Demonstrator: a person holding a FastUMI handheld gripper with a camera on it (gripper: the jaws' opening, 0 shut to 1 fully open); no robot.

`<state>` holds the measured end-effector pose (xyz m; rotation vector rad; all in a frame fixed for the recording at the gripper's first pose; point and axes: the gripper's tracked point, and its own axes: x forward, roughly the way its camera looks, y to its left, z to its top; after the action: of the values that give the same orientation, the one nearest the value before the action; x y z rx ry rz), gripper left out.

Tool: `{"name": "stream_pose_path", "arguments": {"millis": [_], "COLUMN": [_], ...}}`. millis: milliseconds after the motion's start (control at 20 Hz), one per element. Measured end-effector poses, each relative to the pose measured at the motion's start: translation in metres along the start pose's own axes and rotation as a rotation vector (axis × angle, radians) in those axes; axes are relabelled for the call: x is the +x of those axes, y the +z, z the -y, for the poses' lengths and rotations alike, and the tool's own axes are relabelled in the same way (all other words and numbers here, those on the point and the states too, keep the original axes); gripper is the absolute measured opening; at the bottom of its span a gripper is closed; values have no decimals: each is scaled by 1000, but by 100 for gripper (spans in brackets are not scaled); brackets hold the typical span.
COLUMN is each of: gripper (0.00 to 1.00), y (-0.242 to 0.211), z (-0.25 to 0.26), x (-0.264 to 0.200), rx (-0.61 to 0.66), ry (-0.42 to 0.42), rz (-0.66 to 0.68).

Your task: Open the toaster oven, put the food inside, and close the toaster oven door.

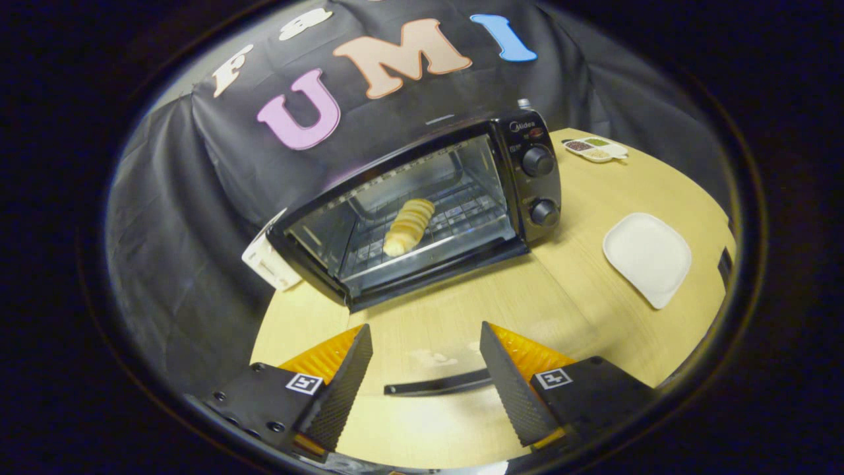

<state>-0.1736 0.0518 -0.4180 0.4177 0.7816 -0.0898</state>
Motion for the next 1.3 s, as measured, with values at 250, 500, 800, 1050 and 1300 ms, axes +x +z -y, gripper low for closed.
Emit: {"name": "stream_pose_path", "arguments": {"millis": [250,500,800,1050,1300], "gripper": [100,100,100,100,100], "y": [-30,-54,-83,-91,-84], "z": [10,32,42,42,43], "x": [-12,-13,-7,-1,10], "rx": [-115,-224,-339,-346,-334], "ry": [-1,-83,-153,-178,-194], "rz": [-69,-131,-214,-235,-230]}}
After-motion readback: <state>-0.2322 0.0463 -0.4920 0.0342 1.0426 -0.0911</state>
